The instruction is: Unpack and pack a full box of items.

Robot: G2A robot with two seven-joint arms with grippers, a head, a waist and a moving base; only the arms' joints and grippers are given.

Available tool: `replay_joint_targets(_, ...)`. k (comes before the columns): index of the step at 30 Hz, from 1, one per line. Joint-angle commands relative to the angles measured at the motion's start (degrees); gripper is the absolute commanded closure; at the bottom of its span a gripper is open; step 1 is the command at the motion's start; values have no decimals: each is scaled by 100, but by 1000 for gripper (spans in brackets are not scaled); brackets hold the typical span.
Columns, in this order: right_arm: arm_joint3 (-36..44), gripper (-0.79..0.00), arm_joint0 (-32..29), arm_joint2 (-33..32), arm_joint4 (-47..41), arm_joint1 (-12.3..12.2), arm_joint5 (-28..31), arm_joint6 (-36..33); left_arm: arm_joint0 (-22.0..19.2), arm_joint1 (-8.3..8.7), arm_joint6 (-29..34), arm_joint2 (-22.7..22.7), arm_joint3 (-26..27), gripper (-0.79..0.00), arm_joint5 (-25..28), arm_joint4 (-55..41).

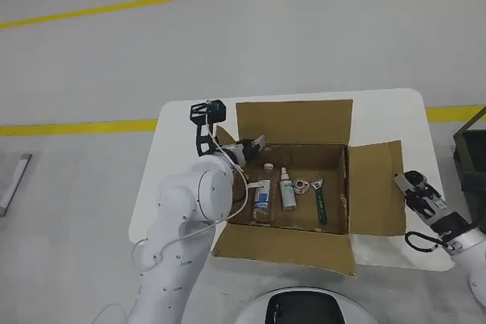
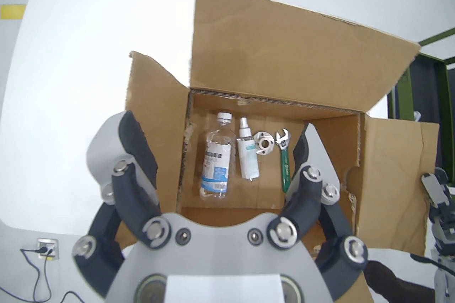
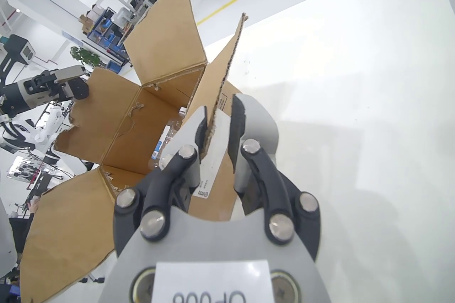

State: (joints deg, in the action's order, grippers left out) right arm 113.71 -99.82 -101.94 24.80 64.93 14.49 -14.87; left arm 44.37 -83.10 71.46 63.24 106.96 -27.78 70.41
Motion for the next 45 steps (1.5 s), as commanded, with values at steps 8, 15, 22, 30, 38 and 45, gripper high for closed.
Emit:
replay_joint_targets(8, 341, -508, -341, -413, 546, 16, -54, 541, 31, -109, 245, -712, -146, -785, 335, -344)
replay_joint_targets(15, 766, 0, -687, -559, 1654, 61, 10, 1511, 105, -147, 456, -1109, -468, -785, 604, -158)
replay_joint_targets(22, 938, 0, -877, -451, 2279, 118, 13, 2244, 105, -147, 456, -1109, -468, -785, 604, -158)
replay_joint_targets(30, 875, 0, -847, -353, 2194, 162, 119, 2466, 105, -147, 456, -1109, -468, -785, 604, -158)
replay_joint_targets(38, 784, 0, -858, -333, 2136, 197, 152, 2480, 177, -131, 312, -1114, -618, -785, 701, 35)
replay_joint_targets(45, 746, 0, -904, -360, 2092, 225, 173, 2449, -86, -215, 1166, -1371, -1262, -785, 662, 825)
